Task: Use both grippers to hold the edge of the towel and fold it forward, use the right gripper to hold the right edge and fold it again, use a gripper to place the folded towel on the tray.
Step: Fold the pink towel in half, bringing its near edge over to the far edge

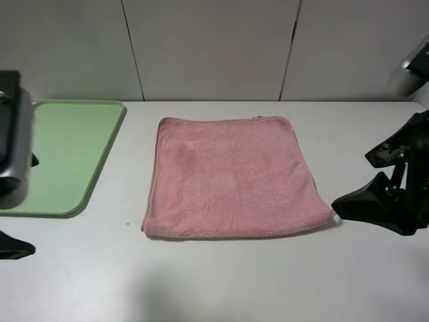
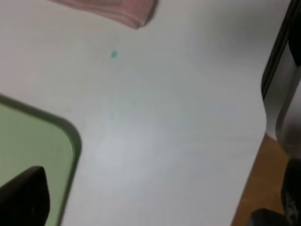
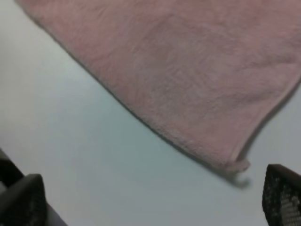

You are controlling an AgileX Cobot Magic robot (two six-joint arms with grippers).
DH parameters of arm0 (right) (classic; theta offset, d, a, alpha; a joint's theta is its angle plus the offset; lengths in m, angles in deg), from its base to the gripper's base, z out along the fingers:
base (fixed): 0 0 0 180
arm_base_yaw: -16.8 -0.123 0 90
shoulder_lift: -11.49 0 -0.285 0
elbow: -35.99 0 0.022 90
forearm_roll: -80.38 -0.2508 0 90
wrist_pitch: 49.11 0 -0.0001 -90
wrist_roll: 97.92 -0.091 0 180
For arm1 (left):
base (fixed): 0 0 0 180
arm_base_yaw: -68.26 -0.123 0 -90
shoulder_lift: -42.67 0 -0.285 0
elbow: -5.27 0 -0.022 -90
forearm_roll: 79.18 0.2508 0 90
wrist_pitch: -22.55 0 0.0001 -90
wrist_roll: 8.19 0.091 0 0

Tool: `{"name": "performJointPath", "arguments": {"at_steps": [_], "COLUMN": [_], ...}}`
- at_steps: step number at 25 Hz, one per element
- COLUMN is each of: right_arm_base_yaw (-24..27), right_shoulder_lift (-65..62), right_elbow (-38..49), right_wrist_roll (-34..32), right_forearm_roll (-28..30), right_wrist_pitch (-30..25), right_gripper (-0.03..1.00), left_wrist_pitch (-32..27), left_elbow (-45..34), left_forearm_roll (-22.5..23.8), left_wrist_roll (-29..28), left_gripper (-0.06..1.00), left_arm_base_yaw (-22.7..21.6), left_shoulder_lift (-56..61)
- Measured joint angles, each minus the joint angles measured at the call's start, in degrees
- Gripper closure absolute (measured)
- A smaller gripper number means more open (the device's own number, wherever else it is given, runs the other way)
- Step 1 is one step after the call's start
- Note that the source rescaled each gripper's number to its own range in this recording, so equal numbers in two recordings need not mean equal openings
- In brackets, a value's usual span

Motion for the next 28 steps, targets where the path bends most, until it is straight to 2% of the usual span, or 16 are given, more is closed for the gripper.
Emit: {"name": "performJointPath", "arguments": {"at_steps": [8,13,23,28], "right_arm_base_yaw": [-5.3,-8.4,-8.7,-8.7], "right_shoulder_lift": [11.3,17.2,28.3,32.1], "right_elbow": [0.0,0.0,0.0,0.0], "right_wrist_roll": [2.4,2.7,2.9,2.9], "right_forearm_roll": [7.1,12.2,20.8,21.5], "right_wrist_pitch": [4.3,8.1,13.1,15.9], "right_gripper": [-0.03,-0.03,-0.03,-0.03], "left_wrist_pitch": [8.3,13.8,21.1,22.3], "left_elbow": [0.0,0.0,0.0,0.0], "left_forearm_roll": [-0.1,-0.9,-1.6,-1.6], "left_wrist_roll": [6.3,7.3,10.3,10.5], "left_gripper": [-0.04,-0.04,-0.04,-0.04], "left_arm_base_yaw": [0.5,0.6,1.8,1.8], "left_shoulder_lift": [-10.9,-15.9,-27.6,-32.3]}}
